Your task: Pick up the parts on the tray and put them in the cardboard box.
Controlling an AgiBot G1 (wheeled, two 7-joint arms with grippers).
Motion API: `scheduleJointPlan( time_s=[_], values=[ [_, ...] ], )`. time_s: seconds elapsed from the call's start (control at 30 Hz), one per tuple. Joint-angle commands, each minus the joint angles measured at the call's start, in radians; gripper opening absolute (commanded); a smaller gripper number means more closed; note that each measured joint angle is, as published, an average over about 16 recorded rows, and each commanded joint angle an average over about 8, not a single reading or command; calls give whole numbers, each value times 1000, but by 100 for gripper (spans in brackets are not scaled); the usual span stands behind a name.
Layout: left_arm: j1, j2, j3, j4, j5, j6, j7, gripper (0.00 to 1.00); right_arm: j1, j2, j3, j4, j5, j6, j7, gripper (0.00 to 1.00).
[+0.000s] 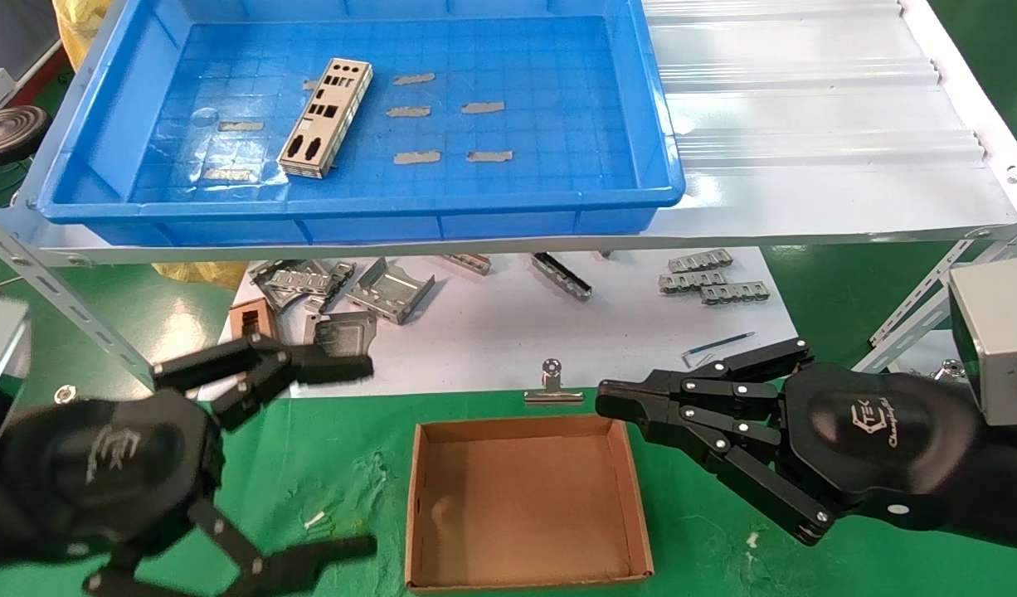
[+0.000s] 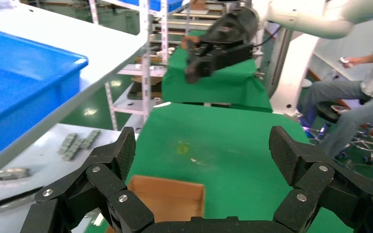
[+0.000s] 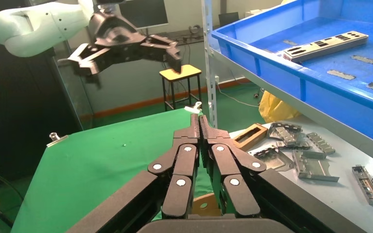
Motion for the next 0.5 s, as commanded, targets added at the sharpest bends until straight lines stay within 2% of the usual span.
scheduleJointPlan(
  time_s=[0.03, 0.23, 0.5],
  values=[
    [-13, -1, 0, 7, 8, -5, -3, 100, 0, 0, 0, 0, 0, 0, 0, 100],
    [-262, 81, 59, 152, 168, -39, -29, 100, 0, 0, 0, 0, 0, 0, 0, 100],
    [-570, 277, 152, 541, 380, -133, 9, 100, 0, 0, 0, 0, 0, 0, 0, 100]
  ],
)
